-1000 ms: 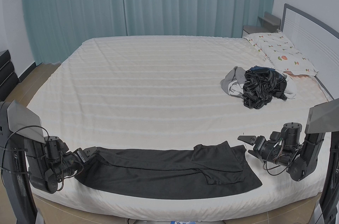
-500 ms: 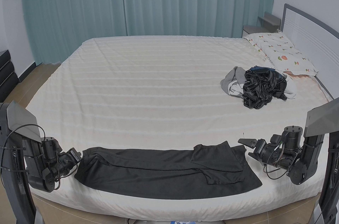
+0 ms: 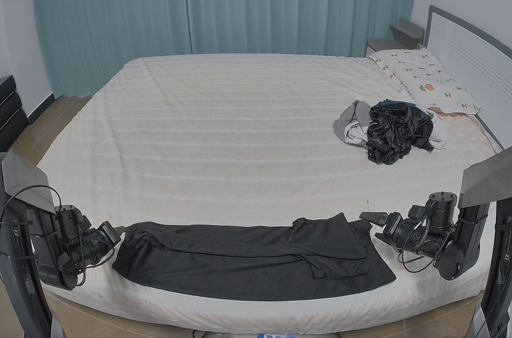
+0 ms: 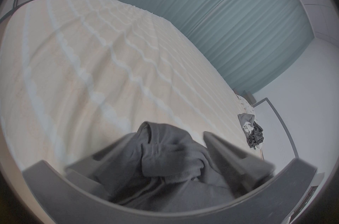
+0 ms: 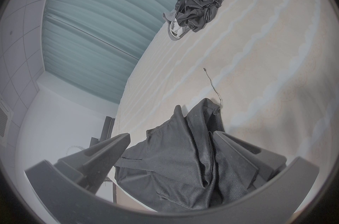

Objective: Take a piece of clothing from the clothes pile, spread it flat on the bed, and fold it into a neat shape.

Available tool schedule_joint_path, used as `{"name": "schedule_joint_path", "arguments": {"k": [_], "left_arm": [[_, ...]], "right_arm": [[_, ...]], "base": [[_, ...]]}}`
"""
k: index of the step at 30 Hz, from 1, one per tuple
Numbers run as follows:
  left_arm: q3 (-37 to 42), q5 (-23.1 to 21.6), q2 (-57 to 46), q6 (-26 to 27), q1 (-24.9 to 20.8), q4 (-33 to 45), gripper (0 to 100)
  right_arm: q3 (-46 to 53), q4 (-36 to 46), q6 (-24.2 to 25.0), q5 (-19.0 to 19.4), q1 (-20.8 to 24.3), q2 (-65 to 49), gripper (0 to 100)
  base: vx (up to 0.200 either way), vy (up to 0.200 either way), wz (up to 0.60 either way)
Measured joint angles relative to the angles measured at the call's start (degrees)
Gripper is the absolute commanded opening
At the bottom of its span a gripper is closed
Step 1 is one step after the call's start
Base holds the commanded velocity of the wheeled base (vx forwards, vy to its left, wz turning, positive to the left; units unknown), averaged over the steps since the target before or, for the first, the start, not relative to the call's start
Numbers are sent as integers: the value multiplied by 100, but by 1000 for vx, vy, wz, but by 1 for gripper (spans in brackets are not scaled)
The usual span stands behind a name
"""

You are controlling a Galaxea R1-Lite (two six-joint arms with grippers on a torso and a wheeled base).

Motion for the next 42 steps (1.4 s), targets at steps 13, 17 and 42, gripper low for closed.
{"name": "schedule_joint_path", "arguments": {"k": [13,17,42], "left_arm": [[-689,-78,386,-79,-44,-2,100],[-781,-79,480,-77,-121,-2,100],[-1314,657,712,-77,215,-2,0]], "right_arm": [[20,-9,0,0,33,2,100],[13,-9,0,-5,38,2,100],[13,-9,0,-6,22,7,100]], "base": [[0,0,0],[0,0,0],[0,0,0]]}}
